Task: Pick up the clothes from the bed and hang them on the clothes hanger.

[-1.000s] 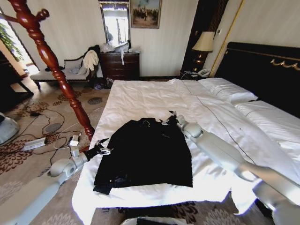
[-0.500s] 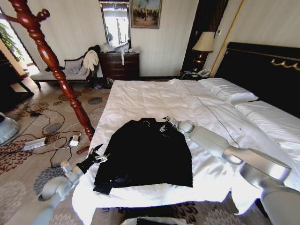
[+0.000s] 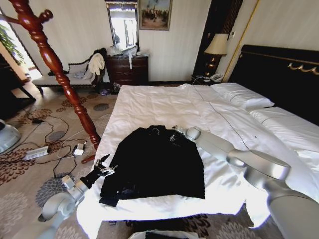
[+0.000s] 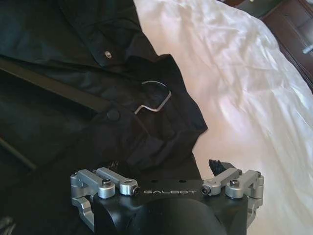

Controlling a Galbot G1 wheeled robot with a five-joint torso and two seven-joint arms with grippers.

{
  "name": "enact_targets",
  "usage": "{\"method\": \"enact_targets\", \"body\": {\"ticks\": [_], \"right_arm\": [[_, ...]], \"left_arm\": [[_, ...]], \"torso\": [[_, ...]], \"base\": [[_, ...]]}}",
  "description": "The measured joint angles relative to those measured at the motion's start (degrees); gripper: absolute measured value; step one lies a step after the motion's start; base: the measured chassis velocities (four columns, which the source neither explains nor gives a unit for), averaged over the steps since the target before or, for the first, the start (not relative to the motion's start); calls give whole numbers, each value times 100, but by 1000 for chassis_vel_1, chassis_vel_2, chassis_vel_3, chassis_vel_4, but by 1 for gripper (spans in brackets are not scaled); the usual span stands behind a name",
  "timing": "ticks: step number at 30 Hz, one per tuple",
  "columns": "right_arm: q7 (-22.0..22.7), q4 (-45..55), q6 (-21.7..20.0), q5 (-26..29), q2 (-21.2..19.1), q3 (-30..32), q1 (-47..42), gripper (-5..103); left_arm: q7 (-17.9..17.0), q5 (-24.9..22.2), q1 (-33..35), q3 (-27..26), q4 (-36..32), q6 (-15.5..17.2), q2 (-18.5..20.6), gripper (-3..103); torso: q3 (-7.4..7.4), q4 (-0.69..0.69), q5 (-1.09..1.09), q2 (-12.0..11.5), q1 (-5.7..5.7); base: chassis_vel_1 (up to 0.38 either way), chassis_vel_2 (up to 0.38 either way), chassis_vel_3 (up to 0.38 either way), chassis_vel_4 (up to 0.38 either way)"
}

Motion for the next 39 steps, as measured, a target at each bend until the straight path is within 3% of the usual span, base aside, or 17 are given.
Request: {"method": "enact_targets", "body": {"ticks": [4, 8, 12, 13, 16, 19, 21, 25, 28, 31, 35, 37, 39], "right_arm": [[-83, -393, 129, -443, 327, -86, 25, 100], [-156, -591, 222, -698, 441, -136, 23, 103], [-181, -762, 252, -824, 545, -142, 20, 98], [-202, -831, 260, -850, 580, -136, 21, 89], [-257, -869, 261, -851, 579, -126, 23, 83], [-395, -869, 233, -745, 526, -118, 18, 67], [-453, -888, 225, -702, 520, -110, 8, 67], [-723, -1067, 242, -659, 561, -41, -22, 45], [-906, -1253, 329, -720, 640, 24, -9, 40], [-1199, -1421, 366, -812, 719, 121, 28, 37], [-1482, -1508, 394, -1029, 791, 235, 57, 47], [-1520, -1553, 422, -1124, 843, 278, 73, 57], [-1513, -1595, 425, -1166, 880, 310, 77, 57]], "left_arm": [[109, -44, 187, -94, -7, -51, -4, 100], [139, -72, 244, -147, 33, -91, -2, 100], [146, -135, 280, -193, 8, -93, 2, 100], [149, -144, 283, -201, -1, -93, 19, 100], [149, -171, 265, -205, -4, -92, 37, 100], [144, -201, 213, -201, -19, -70, 43, 100], [142, -202, 205, -188, -27, -60, 43, 100], [143, -171, 213, -143, -59, -29, 35, 100], [150, -155, 217, -133, -67, -20, 35, 100], [152, -133, 208, -118, -69, -10, 28, 100], [153, -117, 192, -85, -92, 13, 15, 100], [153, -96, 179, -47, -94, 17, 15, 100], [152, -84, 170, -24, -95, 18, 14, 100]], "torso": [[0, 2, 1, 0, 0], [0, 0, 1, 0, 0], [0, 0, 1, 0, 0], [0, 0, 1, 0, 0], [0, 1, 1, 0, 0], [0, 0, 2, 0, 0], [0, -1, 2, 0, 0], [-1, 1, 2, 0, -1], [-1, 1, 2, 0, -1], [-1, 1, 1, 0, -1], [0, -2, 0, 0, -1], [0, -4, 0, 0, -1], [0, -4, 0, 0, -1]], "base": [[0, 0, 0, 0], [0, 0, 0, 0], [0, 0, 0, 0], [0, 0, 0, 0], [0, 0, 0, 0], [0, 0, 0, 0], [0, 0, 0, 0], [0, 0, 0, 0], [0, 0, 0, 0], [0, 0, 0, 0], [0, 0, 0, 0], [0, 0, 0, 0], [0, 0, 0, 0]]}}
